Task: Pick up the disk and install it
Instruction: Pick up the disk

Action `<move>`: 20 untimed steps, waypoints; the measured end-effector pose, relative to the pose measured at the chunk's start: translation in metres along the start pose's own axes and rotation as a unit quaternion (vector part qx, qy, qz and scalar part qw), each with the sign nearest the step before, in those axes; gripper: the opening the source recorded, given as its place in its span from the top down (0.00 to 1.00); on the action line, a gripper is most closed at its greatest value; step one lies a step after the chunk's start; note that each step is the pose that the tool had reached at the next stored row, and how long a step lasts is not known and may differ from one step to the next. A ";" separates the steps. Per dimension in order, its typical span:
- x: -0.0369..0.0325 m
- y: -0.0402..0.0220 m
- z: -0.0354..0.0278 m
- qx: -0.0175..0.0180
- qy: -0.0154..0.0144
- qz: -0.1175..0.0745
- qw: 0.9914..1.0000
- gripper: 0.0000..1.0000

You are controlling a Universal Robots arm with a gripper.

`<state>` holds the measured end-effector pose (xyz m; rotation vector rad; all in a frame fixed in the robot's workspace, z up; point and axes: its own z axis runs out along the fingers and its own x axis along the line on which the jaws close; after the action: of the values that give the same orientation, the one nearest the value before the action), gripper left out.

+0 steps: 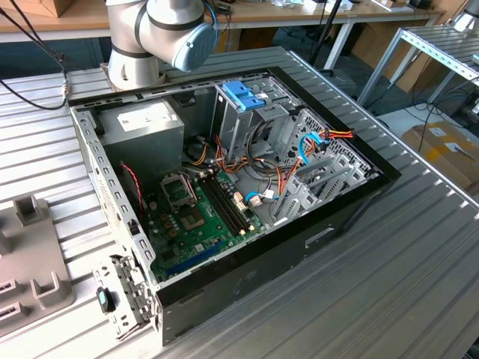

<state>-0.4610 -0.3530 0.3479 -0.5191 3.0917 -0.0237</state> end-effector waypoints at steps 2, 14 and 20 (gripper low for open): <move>0.0000 0.0000 0.0000 0.000 0.000 -0.001 1.000 0.89; 0.0000 0.0000 0.0000 0.000 -0.001 -0.035 0.999 0.89; 0.0000 0.0000 0.0000 0.000 -0.002 -0.098 0.995 0.89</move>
<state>-0.4610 -0.3530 0.3479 -0.8186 3.0247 -0.0226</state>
